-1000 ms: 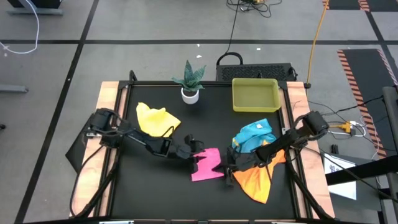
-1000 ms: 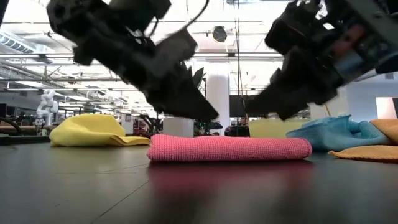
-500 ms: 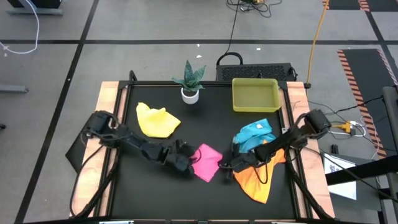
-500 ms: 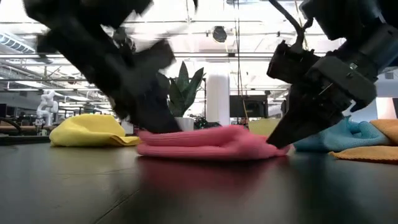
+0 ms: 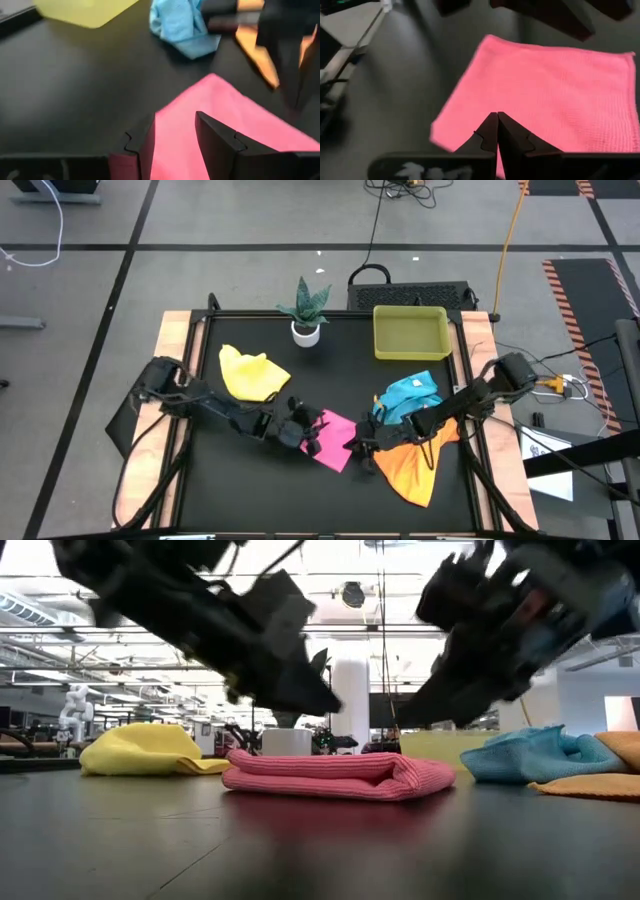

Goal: Fold microfiber towels
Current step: Fold the pink microfiber cloth

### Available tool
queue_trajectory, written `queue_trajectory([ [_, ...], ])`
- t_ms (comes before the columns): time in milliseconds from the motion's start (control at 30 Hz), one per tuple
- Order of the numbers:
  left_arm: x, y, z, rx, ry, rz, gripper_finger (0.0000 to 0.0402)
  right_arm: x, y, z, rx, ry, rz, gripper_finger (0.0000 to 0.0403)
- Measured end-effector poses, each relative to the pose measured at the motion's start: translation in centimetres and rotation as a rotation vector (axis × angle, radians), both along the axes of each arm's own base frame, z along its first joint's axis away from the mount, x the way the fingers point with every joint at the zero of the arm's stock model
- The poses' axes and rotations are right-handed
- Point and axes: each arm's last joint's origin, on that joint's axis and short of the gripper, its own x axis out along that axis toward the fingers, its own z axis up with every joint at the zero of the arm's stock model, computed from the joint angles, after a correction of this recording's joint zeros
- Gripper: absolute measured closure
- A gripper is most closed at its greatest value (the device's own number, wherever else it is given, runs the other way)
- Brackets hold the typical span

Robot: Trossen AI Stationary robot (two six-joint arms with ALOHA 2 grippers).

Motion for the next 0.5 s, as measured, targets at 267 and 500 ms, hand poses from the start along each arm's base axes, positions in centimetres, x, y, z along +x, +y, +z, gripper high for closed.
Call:
queue_trajectory([
  [267, 1.5, 4.4, -3.7, -0.048, 0.081, 0.025, 0.0259, 0.7, -0.1, -3.3, -0.002, 0.043, -0.026, 0.0403],
  [500, 0.8, 4.4, -4.7, -0.073, 0.172, 0.085, 0.0259, 0.1, 0.4, -3.3, -0.001, 0.117, 0.106, 0.0403],
])
